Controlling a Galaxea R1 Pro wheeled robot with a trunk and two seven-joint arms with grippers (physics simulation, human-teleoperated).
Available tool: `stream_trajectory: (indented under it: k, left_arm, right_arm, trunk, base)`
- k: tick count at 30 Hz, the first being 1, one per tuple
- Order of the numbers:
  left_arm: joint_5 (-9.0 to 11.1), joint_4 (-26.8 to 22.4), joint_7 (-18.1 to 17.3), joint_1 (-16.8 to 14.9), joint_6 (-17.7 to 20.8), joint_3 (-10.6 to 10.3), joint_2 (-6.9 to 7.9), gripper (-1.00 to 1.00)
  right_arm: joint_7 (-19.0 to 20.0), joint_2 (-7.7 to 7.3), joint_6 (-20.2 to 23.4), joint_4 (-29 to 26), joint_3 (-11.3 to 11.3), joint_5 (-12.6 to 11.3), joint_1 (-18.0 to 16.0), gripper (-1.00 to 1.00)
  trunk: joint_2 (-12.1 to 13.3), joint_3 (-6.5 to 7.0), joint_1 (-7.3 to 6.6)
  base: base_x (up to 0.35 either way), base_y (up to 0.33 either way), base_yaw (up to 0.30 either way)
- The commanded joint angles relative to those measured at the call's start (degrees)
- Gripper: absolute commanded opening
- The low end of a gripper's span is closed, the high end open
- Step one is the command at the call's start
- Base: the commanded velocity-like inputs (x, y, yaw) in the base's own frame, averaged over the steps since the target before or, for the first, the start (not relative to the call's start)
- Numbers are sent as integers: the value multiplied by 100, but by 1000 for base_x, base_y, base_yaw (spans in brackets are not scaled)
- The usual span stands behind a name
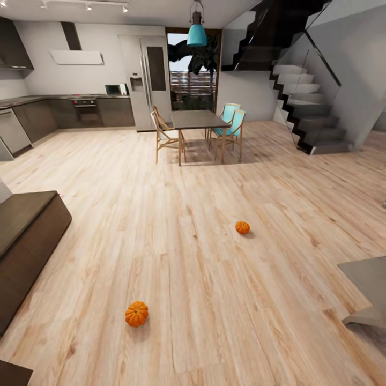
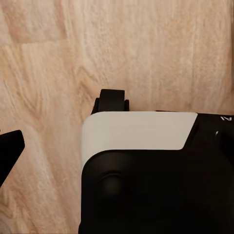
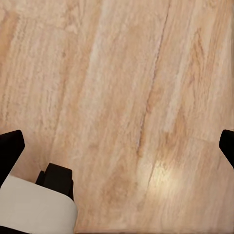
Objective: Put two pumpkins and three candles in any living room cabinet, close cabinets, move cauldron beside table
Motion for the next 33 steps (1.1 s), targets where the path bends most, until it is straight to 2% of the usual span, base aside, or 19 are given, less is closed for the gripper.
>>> stream_trajectory:
  k: [1, 9, 17, 28, 33]
  left_arm:
    - [0, 3, 0, 0, 0, 0, 0, 100]
    - [0, -1, 0, 0, 0, 0, 0, 100]
    - [0, -1, 0, 0, 0, 0, -6, 100]
    - [0, -1, 0, 0, 0, 0, -9, 100]
    - [-6, 5, -6, 0, 3, 0, -15, 100]
  right_arm:
    - [0, 0, 0, 0, 0, 0, 0, 100]
    - [-1, 1, 0, 0, 0, 0, 0, 100]
    - [5, -40, 47, 9, 7, 21, 0, 100]
    - [0, 8, 9, 0, 9, 9, 0, 100]
    - [3, 9, 9, 7, 9, 8, 0, 100]
  trunk:
    - [0, 3, 0]
    - [0, 9, 0]
    - [0, 9, 0]
    - [0, 9, 0]
    - [0, 9, 0]
  base:
    - [0, 0, -267]
    - [0, 0, -217]
    - [0, 0, -9]
    - [1, 0, 0]
    - [190, 0, 0]
